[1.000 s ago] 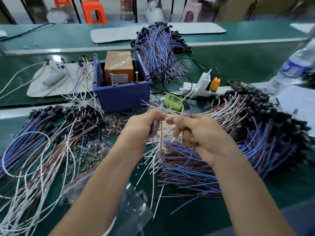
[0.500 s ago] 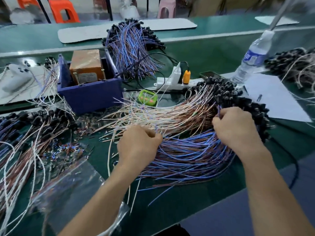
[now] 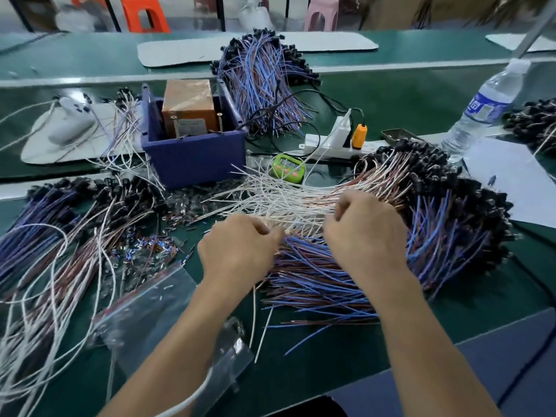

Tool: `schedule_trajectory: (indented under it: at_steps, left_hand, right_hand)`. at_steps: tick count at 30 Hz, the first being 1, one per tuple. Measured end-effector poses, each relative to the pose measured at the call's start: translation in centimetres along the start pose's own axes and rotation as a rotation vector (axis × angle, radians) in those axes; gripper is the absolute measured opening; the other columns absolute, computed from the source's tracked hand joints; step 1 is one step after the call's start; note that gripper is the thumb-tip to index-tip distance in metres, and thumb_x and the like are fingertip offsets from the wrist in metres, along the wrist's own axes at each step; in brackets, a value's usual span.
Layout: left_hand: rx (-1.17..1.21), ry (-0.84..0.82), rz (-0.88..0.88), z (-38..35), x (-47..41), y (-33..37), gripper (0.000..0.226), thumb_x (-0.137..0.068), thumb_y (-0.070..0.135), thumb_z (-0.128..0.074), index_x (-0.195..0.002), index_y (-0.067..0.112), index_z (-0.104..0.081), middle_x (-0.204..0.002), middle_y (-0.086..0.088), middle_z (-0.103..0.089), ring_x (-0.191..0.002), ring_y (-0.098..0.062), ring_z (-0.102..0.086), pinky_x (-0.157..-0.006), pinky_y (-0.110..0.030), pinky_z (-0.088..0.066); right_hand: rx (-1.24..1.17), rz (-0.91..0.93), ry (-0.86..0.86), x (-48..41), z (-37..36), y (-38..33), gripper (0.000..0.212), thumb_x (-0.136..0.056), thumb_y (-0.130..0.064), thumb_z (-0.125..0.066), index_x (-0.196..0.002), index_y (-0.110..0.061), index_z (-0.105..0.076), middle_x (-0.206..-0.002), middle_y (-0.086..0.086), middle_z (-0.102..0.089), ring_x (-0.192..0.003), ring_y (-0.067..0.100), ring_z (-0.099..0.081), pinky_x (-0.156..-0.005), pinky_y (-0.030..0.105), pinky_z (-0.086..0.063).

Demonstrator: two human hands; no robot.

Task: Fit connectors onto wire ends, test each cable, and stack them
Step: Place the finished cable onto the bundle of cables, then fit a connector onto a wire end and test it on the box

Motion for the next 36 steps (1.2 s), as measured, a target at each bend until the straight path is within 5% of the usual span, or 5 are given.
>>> schedule_trajectory:
  at_steps: [9,16,25,29,36]
  left_hand:
    - [0.06,0.159,0.171,6.1,-2.5,-9.1,0.013,-0.082,0.051,-0.073,-0.084,0.04,-0.08,-0.091,0.012,-0.077,-0.088,-0.022,-0.069,-0.072,-0.03,-0.051]
    - [0.092,0.308,0.3,9.4,-2.9,-15.3,0.011,-0.08,0.044,-0.074,-0.07,0.042,-0.076,-0.085,0.017,-0.076,-0.078,-0.015,-0.066,-0.065,-0.024,-0.042]
    - [0.08,0.422,0.357,10.6,-3.1,-20.2,0.029,-0.081,0.049,-0.078,-0.104,0.032,-0.081,-0.1,0.003,-0.079,-0.098,-0.023,-0.07,-0.088,-0.033,-0.053]
    - [0.066,0.386,0.296,10.5,-3.3,-20.3,0.021,-0.085,0.044,-0.074,-0.102,0.034,-0.081,-0.102,0.001,-0.079,-0.101,-0.024,-0.068,-0.092,-0.037,-0.055]
    - [0.031,0.562,0.17,10.9,-2.3,-18.9,0.019,-0.091,0.029,-0.074,-0.108,0.023,-0.08,-0.107,-0.001,-0.077,-0.108,-0.022,-0.061,-0.1,-0.036,-0.042]
  right_hand:
    - [-0.207,0.337,-0.301,1.4,-7.9,-13.9,0.011,-0.082,-0.034,-0.067,-0.084,-0.024,-0.067,-0.086,0.002,-0.071,-0.088,0.029,-0.064,-0.068,0.03,-0.039]
    - [-0.248,0.46,-0.446,3.2,-11.4,-20.6,0.011,-0.083,-0.032,-0.064,-0.085,-0.024,-0.071,-0.091,0.0,-0.073,-0.091,0.027,-0.066,-0.075,0.032,-0.052]
    - [-0.193,0.322,-0.487,4.2,-15.4,-24.9,0.05,-0.088,-0.064,-0.058,-0.085,-0.015,-0.07,-0.085,0.007,-0.072,-0.082,0.033,-0.066,-0.069,0.036,-0.046]
    - [-0.212,0.306,-0.55,4.1,-15.7,-25.7,0.047,-0.088,-0.059,-0.059,-0.083,-0.013,-0.069,-0.085,0.007,-0.071,-0.082,0.033,-0.065,-0.069,0.037,-0.046]
    - [-0.543,0.272,-0.465,3.3,-13.9,-24.0,0.042,-0.085,-0.034,-0.058,-0.051,-0.01,-0.058,-0.04,-0.003,-0.051,-0.039,0.013,-0.044,-0.051,0.03,-0.045]
Point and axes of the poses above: each hand's wrist, its own x-axis away from the middle knuckle, its own z-axis out of the back of the hand, y = z × x, the point moved 1 cm from there along -x, towards the middle knuckle
